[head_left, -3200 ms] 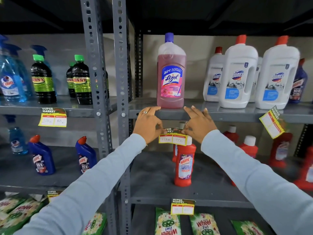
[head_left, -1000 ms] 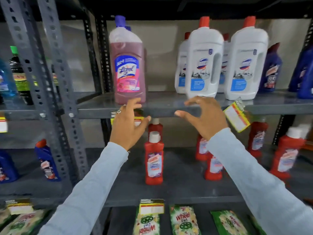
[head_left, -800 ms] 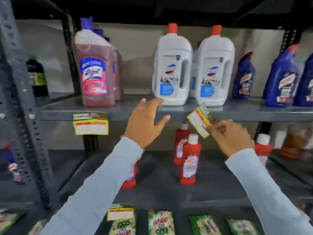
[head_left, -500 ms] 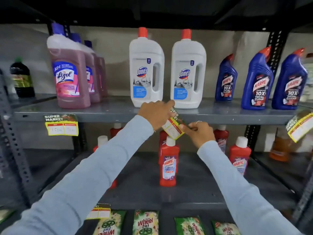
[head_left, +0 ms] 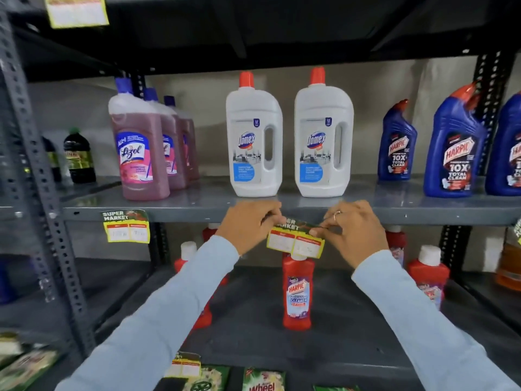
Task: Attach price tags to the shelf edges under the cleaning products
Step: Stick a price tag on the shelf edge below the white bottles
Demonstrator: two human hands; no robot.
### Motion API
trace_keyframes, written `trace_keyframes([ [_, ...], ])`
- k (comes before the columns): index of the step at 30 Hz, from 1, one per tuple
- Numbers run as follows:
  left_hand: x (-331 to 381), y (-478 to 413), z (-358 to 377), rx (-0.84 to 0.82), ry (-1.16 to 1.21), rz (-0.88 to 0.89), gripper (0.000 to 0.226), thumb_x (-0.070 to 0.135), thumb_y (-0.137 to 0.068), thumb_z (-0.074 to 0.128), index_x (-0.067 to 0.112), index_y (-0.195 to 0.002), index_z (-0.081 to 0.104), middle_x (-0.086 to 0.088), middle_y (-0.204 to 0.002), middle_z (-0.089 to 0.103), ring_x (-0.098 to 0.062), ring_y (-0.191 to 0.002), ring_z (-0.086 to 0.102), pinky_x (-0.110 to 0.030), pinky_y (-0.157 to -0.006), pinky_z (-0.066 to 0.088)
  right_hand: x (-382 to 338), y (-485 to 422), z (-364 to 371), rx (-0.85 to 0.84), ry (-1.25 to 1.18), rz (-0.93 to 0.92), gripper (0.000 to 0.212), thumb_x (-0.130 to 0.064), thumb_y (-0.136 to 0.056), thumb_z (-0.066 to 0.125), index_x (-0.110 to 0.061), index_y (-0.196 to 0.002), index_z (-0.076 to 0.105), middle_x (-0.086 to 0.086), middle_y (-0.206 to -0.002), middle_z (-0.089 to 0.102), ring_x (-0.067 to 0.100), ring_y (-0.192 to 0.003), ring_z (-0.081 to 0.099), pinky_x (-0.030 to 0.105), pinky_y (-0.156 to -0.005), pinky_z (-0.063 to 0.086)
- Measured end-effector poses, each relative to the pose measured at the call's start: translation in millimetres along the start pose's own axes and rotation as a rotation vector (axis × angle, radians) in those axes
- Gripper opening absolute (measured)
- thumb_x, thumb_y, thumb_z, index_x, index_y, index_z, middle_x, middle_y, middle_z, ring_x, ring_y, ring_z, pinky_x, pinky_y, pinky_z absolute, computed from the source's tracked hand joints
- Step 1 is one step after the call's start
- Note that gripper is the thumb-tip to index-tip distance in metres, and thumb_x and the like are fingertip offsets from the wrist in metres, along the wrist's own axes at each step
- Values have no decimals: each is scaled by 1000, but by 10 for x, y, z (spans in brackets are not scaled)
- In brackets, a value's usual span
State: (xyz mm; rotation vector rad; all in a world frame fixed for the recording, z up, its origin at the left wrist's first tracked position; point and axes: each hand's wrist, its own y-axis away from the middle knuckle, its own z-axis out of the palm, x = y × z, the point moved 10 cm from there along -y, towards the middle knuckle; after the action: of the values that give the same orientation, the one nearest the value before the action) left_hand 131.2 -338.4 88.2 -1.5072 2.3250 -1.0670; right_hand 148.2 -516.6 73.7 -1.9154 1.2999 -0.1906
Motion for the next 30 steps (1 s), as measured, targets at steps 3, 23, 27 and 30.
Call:
trace_keyframes([
  [3, -118, 89, 186, -56, 32, -34, 13, 32, -84, 64, 21, -80, 70, 7, -135, 54, -13, -118, 50, -36, -101, 40, -29, -19, 2, 47, 47, -42, 23, -42, -68, 74, -23, -79, 77, -2, -123, 58, 23, -122, 35, 44, -100, 33],
  [23, -233, -215, 17, 7, 204, -184, 19, 30, -70, 79, 14, -78, 75, 3, -99, 70, -8, -84, 59, -13, -69, 41, 345, -343, 84, 44, -115, 222, 35, -60, -66, 65, -26, -63, 73, -9, -91, 72, 15, -100, 57, 60, -110, 3],
  [27, -255, -234, 1, 28, 219, -220, 21, 30, -71, 79, 13, -81, 75, 0, -97, 72, -11, -82, 62, -24, -74, 49, 337, -326, 82, 60, -107, 246, 34, -58, -69, 65, -25, -65, 73, -7, -90, 72, 17, -99, 58, 59, -111, 2],
  [30, -275, -241, -3, 35, 223, -239, 20, 30, -71, 78, 12, -80, 75, -1, -94, 73, -12, -80, 62, -26, -75, 51, 299, -314, 46, 84, -67, 238, 34, -59, -68, 65, -25, -63, 71, -8, -86, 72, 16, -93, 59, 60, -111, 4],
])
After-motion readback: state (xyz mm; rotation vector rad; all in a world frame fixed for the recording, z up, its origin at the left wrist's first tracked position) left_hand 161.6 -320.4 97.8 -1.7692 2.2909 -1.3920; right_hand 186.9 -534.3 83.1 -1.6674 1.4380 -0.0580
